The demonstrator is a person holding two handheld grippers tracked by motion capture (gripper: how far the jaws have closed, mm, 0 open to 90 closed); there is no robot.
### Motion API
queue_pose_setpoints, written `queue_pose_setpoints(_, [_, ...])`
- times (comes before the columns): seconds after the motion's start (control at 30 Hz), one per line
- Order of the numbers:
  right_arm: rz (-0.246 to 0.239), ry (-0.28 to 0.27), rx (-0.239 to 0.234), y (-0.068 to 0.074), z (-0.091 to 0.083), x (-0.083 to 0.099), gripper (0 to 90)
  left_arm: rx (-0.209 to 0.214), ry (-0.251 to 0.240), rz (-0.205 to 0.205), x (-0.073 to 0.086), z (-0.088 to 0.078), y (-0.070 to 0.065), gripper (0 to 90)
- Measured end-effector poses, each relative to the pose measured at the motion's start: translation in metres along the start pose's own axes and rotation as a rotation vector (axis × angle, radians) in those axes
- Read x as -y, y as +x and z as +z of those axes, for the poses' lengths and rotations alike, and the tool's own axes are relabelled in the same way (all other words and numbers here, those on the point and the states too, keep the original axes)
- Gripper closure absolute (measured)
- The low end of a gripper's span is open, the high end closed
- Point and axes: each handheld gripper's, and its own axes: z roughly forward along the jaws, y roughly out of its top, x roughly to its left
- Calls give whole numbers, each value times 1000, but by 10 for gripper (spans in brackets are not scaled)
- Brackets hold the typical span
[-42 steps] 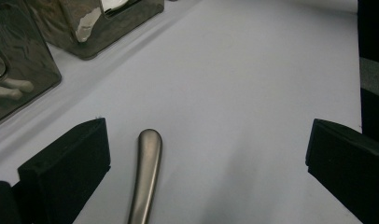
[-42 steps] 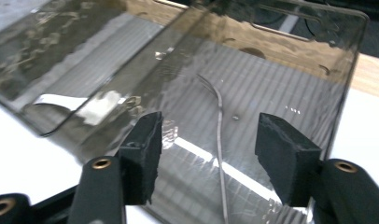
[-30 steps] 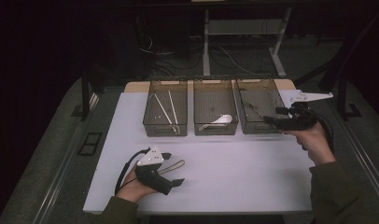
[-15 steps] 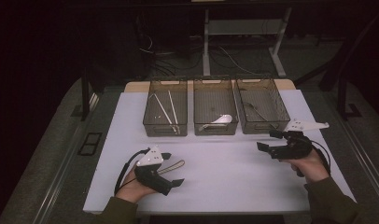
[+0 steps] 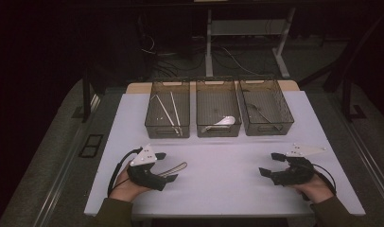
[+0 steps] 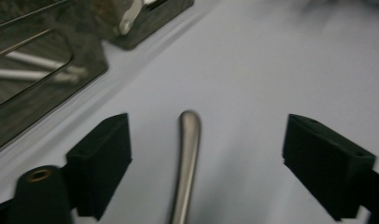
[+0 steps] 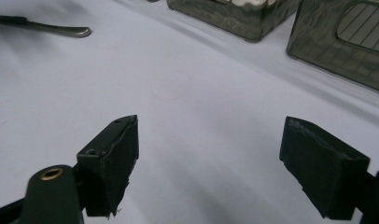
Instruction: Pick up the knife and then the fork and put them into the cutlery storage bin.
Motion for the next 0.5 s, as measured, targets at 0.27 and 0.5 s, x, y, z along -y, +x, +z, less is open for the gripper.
queue_pose_setpoints(0.27, [-1,6,-2,3,-3,6,197,13,79,-4,21,-15,18,440])
queue_pose_setpoints(0.5, [-9,7,-3,3,-2,6,198,60,194,22,29,-2,21,645])
